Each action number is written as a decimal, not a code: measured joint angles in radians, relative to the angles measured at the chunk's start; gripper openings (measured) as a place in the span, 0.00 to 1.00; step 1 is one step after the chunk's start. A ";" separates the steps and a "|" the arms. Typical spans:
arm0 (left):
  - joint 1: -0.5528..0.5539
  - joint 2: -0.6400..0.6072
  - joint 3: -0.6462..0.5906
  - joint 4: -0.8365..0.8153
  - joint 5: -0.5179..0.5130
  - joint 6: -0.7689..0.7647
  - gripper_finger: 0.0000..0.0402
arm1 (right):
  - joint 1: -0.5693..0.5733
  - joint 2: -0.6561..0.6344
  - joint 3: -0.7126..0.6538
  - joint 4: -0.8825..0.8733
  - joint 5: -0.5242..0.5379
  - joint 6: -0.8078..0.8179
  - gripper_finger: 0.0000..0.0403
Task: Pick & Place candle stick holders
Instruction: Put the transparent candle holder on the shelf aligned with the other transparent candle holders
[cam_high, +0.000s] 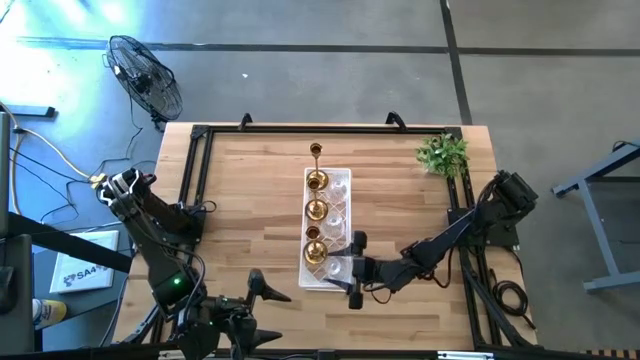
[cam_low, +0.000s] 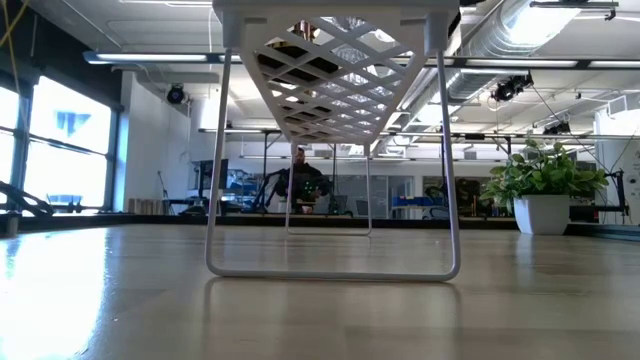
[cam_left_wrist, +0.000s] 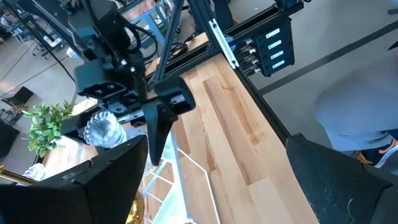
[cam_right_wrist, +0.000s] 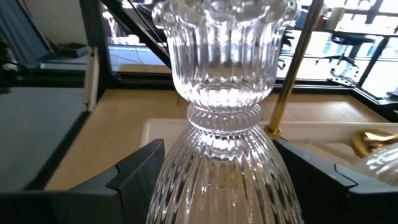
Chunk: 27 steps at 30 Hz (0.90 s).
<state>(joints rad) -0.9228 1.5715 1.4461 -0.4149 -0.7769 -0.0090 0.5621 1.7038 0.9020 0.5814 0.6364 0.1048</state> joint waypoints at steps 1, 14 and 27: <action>0.000 0.000 0.000 -0.001 0.000 0.000 0.94 | 0.000 0.004 0.000 -0.001 0.012 0.000 0.68; 0.000 0.000 0.000 -0.004 0.002 0.000 0.94 | -0.013 0.032 0.000 0.018 -0.015 0.000 0.68; 0.000 0.001 0.000 -0.007 0.002 0.000 0.94 | -0.052 0.032 0.000 0.008 -0.129 0.052 0.71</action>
<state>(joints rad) -0.9226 1.5722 1.4462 -0.4219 -0.7750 -0.0093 0.5106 1.7355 0.9024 0.5891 0.5071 0.1566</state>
